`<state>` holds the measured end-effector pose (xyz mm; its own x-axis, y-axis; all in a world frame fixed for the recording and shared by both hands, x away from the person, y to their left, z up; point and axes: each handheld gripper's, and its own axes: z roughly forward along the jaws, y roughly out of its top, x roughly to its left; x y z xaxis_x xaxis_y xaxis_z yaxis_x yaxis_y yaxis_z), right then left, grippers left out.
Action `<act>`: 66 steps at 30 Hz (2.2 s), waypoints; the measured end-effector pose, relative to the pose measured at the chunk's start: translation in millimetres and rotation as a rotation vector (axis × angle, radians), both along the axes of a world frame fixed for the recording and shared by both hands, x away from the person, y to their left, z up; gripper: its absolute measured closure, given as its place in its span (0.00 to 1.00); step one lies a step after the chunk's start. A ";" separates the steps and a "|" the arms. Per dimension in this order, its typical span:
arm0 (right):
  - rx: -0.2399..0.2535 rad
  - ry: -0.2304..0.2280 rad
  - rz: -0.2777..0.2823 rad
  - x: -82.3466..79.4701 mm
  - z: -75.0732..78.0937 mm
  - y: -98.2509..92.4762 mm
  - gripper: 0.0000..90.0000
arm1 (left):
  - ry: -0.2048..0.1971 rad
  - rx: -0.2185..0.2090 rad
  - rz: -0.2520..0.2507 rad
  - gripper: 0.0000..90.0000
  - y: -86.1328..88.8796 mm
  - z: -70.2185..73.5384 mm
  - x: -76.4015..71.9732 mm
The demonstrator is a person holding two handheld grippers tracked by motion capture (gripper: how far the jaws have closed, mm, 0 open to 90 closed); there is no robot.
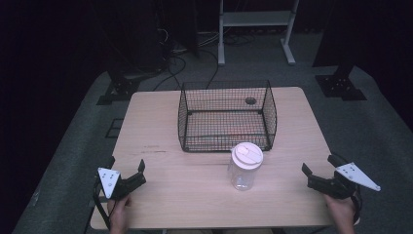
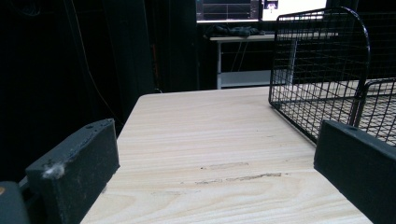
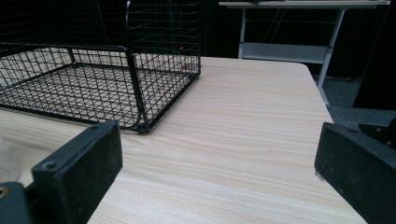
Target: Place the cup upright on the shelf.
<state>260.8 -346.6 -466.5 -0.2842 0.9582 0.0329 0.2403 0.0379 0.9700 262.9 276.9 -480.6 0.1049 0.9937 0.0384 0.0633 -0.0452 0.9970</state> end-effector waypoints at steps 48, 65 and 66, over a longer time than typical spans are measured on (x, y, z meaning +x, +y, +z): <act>-0.062 -0.039 0.307 -22.0 35.1 67.3 0.00 | -0.003 0.011 -0.001 0.00 -1.7 0.0 -1.0; -0.096 -0.063 0.419 -30.7 49.6 97.7 0.00 | -0.002 0.010 0.000 0.00 -1.3 0.0 -1.2; -0.098 -0.063 0.424 -30.9 50.0 99.7 0.00 | -0.002 0.009 0.000 0.00 -1.3 0.0 -1.2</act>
